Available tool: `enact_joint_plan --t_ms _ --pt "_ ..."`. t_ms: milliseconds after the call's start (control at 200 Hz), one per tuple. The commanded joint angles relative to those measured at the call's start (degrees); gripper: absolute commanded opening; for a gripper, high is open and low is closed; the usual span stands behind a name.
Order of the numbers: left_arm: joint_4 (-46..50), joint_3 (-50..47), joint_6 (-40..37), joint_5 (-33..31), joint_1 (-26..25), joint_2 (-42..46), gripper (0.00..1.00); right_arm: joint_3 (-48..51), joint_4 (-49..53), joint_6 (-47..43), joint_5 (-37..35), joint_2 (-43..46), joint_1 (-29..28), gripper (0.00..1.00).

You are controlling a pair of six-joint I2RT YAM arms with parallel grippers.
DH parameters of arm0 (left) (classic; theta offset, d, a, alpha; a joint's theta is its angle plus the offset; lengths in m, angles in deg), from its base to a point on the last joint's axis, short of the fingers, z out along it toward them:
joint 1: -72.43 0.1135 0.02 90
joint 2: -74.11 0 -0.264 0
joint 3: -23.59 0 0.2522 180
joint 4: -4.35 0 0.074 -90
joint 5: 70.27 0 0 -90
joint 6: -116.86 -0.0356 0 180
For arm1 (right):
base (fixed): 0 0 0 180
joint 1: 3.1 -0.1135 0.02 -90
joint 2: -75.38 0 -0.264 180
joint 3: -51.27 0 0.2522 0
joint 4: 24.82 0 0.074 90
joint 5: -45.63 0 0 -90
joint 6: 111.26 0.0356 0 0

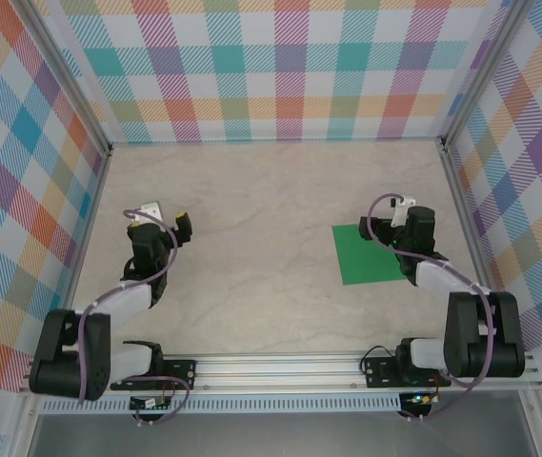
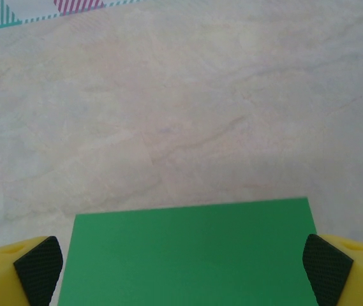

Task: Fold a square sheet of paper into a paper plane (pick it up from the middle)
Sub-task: Move the square sheet of paper to the center of the table.

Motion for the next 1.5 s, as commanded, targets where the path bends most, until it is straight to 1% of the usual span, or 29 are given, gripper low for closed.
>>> enact_joint_plan --t_ms 0,85,175,250,285,345,445,485,540,570,625,680,805,875,980,1070,1090,1145,1205,1255,1350,1495 --pt "10.98 1.12 4.68 -3.36 0.36 7.00 1.00 -6.96 20.41 2.33 0.09 4.44 0.31 1.00" --pt "18.33 3.97 6.72 -3.52 0.46 11.29 1.00 -11.10 30.28 5.63 1.57 6.08 0.36 1.00" --pt "21.52 5.62 8.24 -0.92 0.50 14.33 1.00 -14.34 36.88 12.72 2.94 6.67 0.35 1.00" --pt "26.76 8.59 10.04 1.20 0.52 15.83 1.00 -16.08 40.04 17.71 5.12 6.04 0.34 1.00" --pt "29.73 10.40 10.75 2.13 0.54 16.13 1.00 -16.72 40.74 17.60 8.39 5.45 0.31 1.00" --pt "36.06 14.19 13.78 1.94 0.47 15.93 1.00 -17.03 39.83 17.10 17.59 3.84 0.30 1.00" --pt "51.85 22.04 19.70 -1.81 0.53 14.63 1.00 -17.05 37.50 18.37 29.34 0.37 0.31 1.00" --pt "56.69 24.73 20.30 -2.09 0.55 14.04 1.00 -17.45 37.47 18.70 31.37 -1.27 0.28 1.00" --pt "63.22 28.05 23.12 -2.53 0.59 13.28 1.00 -18.21 37.81 18.40 32.57 -3.26 -0.01 1.00" --pt "65.03 29.21 23.10 -0.82 0.58 12.95 1.00 -18.63 38.04 17.99 32.62 -4.15 -0.17 1.00" --pt "66.36 30.50 20.87 4.89 0.53 12.75 1.00 -19.79 39.00 17.14 32.32 -5.87 -0.59 1.00" --pt "66.82 30.80 20.58 9.59 0.51 13.13 1.00 -21.62 40.93 16.41 31.03 -7.60 -0.87 0.99" --pt "66.65 29.70 21.40 16.14 0.47 15.15 1.00 -25.12 43.54 15.51 25.30 -11.51 -1.54 0.98" --pt "66.22 28.41 22.25 18.43 0.52 16.55 1.00 -28.12 47.36 14.42 22.93 -15.42 -1.84 0.96" --pt "65.20 26.39 23.55 22.23 0.51 17.82 1.00 -29.55 48.67 14.11 19.89 -19.25 -2.80 0.96" --pt "65.90 25.51 23.85 23.94 0.53 17.43 1.00 -30.76 50.76 14.42 16.40 -22.44 -3.63 0.96" --pt "66.26 25.43 23.79 24.39 0.54 17.21 1.00 -30.90 50.88 14.59 16.23 -23.17 -3.68 0.96" --pt "67.37 25.28 23.82 25.16 0.47 16.68 1.00 -31.02 50.96 14.91 16.68 -24.80 -4.09 0.92" --pt "67.48 24.49 24.22 26.57 0.55 16.42 1.00 -30.62 50.50 15.41 15.67 -25.64 -5.15 0.92" --pt "66.23 23.03 24.80 28.67 0.55 16.53 1.00 -30.24 50.21 16.12 14.50 -26.46 -5.91 0.92" --pt "62.65 19.99 26.73 31.67 0.53 16.86 1.00 -29.47 49.43 17.86 14.63 -28.27 -7.15 0.92" --pt "60.15 17.78 29.41 35.22 0.42 16.16 1.00 -27.42 46.69 20.96 14.73 -29.88 -10.55 0.92"
